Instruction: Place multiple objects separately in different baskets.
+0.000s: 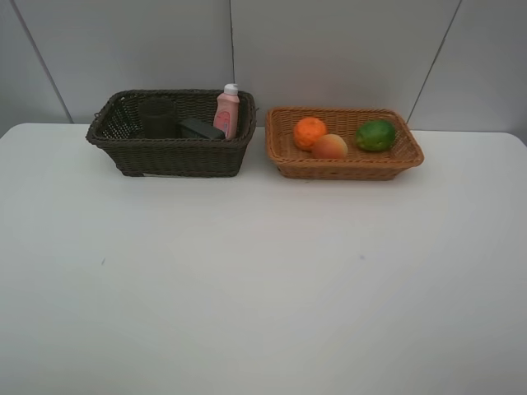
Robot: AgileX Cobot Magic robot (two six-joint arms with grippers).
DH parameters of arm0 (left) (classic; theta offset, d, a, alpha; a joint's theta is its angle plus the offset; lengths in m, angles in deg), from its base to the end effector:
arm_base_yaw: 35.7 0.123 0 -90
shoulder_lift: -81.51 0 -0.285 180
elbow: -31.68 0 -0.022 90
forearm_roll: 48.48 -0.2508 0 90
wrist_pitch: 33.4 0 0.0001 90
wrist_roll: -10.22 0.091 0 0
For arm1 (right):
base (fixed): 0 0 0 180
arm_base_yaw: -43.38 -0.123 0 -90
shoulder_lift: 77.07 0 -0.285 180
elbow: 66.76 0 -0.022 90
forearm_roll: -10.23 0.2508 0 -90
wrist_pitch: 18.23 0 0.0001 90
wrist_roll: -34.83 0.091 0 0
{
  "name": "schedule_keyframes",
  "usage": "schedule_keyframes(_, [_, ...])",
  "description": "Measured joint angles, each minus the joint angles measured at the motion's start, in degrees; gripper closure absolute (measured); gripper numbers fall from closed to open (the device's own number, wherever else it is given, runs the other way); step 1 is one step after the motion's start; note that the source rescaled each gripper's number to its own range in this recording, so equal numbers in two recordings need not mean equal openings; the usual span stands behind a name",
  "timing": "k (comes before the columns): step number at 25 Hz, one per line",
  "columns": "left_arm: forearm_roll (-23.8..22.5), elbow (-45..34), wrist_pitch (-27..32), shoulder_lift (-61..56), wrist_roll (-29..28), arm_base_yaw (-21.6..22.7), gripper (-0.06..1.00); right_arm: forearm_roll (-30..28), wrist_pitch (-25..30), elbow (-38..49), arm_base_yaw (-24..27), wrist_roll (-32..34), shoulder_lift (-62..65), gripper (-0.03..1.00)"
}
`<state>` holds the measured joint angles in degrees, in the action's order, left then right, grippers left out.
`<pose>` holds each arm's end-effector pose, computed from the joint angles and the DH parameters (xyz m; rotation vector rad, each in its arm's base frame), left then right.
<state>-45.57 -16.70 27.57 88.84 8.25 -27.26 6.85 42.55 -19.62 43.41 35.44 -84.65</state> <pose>-0.0060 -0.0050 0.2780 -0.1819 2.0273 0.0103 -0.0085 -0.0047 0.2843 0.0150 2.0150 -0.0638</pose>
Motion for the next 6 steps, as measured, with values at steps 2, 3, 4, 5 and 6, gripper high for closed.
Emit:
schedule_keyframes(2, [0.00,0.00,0.00,0.00,0.00,0.00,-0.06,0.00,0.00,0.00,0.00,0.00,0.00,-0.03])
schedule_keyframes(3, [0.00,0.00,0.00,0.00,0.00,0.00,-0.06,0.00,0.00,0.00,0.00,0.00,0.00,-0.03])
schedule_keyframes(4, [0.00,0.00,0.00,0.00,0.00,0.00,-0.06,0.00,0.00,0.00,0.00,0.00,0.00,-0.03])
schedule_keyframes(5, [0.00,0.00,0.00,0.00,0.00,0.00,-0.06,0.00,0.00,0.00,0.00,0.00,0.00,-0.03])
schedule_keyframes(6, [0.00,0.00,0.00,0.00,0.00,0.00,-0.06,0.00,0.00,0.00,0.00,0.00,0.00,-0.03])
